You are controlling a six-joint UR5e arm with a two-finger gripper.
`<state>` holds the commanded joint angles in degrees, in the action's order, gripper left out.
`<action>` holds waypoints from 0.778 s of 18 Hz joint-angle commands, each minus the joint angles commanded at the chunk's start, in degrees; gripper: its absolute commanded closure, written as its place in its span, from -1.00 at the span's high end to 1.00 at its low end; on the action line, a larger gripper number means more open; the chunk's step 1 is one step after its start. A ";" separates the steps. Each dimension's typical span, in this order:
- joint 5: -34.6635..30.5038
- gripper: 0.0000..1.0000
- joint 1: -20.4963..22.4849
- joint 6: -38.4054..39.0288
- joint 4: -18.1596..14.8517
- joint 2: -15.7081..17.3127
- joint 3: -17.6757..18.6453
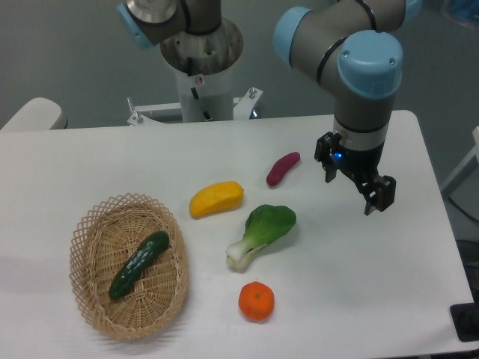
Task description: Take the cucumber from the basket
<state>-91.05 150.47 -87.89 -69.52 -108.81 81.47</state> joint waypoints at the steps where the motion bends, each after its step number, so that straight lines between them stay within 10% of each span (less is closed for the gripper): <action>1: 0.00 1.00 0.00 0.00 -0.09 0.00 0.00; 10: 0.61 1.00 -3.25 4.48 0.17 2.28 4.39; 14: 1.23 1.00 -8.16 24.11 0.18 3.95 6.42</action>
<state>-89.82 142.31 -63.78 -69.35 -104.85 87.89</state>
